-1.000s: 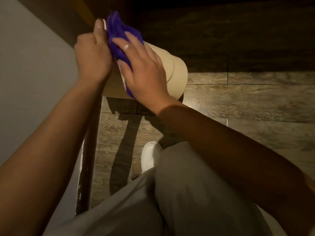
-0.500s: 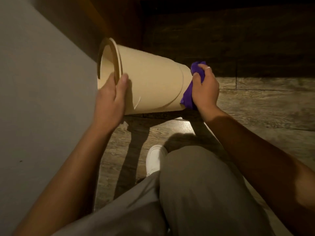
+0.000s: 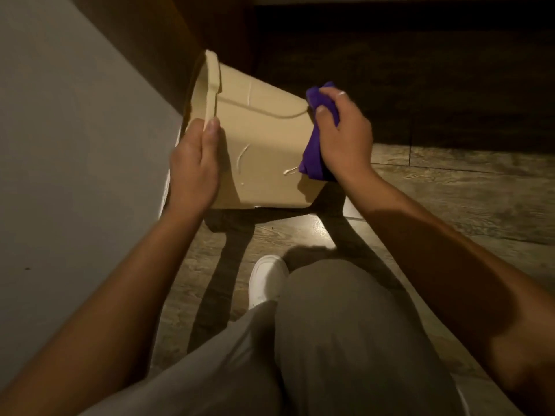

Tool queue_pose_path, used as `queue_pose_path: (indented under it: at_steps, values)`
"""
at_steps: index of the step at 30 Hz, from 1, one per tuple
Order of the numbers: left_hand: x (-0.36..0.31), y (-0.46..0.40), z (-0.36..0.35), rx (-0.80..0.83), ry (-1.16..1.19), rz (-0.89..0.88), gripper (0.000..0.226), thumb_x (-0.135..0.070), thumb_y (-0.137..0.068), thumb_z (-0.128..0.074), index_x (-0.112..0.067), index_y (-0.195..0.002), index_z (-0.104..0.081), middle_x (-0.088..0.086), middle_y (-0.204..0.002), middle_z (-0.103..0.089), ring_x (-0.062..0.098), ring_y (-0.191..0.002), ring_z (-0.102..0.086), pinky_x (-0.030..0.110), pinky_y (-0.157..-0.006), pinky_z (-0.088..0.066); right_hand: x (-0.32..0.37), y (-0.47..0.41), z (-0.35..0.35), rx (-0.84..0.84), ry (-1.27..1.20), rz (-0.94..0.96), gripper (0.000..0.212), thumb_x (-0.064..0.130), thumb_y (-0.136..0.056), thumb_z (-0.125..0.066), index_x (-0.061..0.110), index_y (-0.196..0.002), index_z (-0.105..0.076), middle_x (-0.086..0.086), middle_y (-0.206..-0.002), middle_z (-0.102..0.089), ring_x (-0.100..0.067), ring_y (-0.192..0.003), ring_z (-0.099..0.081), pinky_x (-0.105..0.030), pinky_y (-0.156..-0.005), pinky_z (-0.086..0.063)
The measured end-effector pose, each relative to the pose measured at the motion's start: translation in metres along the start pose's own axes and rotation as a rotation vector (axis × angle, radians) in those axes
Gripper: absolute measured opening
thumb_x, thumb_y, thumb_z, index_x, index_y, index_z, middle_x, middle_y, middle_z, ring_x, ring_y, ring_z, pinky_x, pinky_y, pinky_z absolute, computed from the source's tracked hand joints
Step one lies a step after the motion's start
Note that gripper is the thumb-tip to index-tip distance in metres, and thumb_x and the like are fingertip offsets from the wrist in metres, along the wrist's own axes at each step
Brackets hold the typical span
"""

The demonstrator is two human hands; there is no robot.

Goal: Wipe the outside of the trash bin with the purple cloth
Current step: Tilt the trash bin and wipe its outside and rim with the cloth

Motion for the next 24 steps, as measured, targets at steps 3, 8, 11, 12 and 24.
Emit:
queue_pose_path:
  at_steps: [3,8,11,12,24]
  values:
    - [0.001,-0.001,-0.005,-0.055,0.057,-0.037,0.042,-0.043,-0.109,-0.033,-0.01,-0.108,-0.059,-0.003,-0.098,-0.062,0.007,-0.091,-0.059,0.033,-0.077,-0.051,0.024,0.004,-0.004,0.015,-0.018,0.098,0.036,0.028,-0.109,-0.048,0.023,-0.144,-0.056,0.001,-0.141,-0.062,-0.02,-0.123,-0.059,-0.044,-0.102,-0.051]
    - [-0.003,-0.004,-0.006,-0.028,0.077,-0.105,0.047,-0.05,-0.105,-0.038,-0.017,-0.079,-0.06,-0.016,-0.069,-0.053,-0.006,-0.067,-0.049,0.008,-0.058,-0.036,0.094,0.003,-0.015,-0.001,0.016,0.412,0.041,0.03,-0.106,-0.046,0.023,-0.144,-0.057,0.001,-0.141,-0.062,-0.02,-0.12,-0.059,-0.04,-0.1,-0.049]
    - [-0.016,-0.012,-0.011,-0.056,0.071,-0.17,0.046,-0.043,-0.107,-0.039,-0.017,-0.076,-0.059,-0.011,-0.065,-0.052,-0.003,-0.062,-0.047,0.013,-0.057,-0.034,0.101,0.0,-0.033,-0.026,0.203,0.412,0.045,0.039,-0.105,-0.041,0.031,-0.149,-0.051,0.004,-0.149,-0.056,-0.023,-0.126,-0.054,-0.039,-0.102,-0.043]
    - [-0.015,-0.011,-0.012,-0.072,0.073,-0.177,0.046,-0.041,-0.108,-0.039,-0.012,-0.079,-0.061,-0.008,-0.068,-0.055,-0.003,-0.063,-0.048,0.016,-0.058,-0.036,0.09,0.0,-0.036,-0.03,0.226,0.374,0.046,0.04,-0.105,-0.04,0.032,-0.149,-0.05,0.003,-0.15,-0.055,-0.025,-0.128,-0.054,-0.042,-0.103,-0.044]
    - [-0.023,-0.005,-0.023,-0.045,-0.017,-0.295,0.041,-0.033,-0.109,-0.038,-0.014,-0.08,-0.061,0.002,-0.069,-0.058,0.009,-0.064,-0.052,0.023,-0.054,-0.036,0.04,0.008,-0.012,-0.168,-0.033,0.192,0.04,0.026,-0.106,-0.049,0.021,-0.145,-0.056,-0.001,-0.139,-0.063,-0.016,-0.119,-0.062,-0.025,-0.092,-0.048]
Point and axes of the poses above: each hand's wrist, its own y-axis away from the middle knuckle, its own z-axis out of the back of the hand, x = y × z, the point moved 5 cm from there along -y, towards the middle knuckle
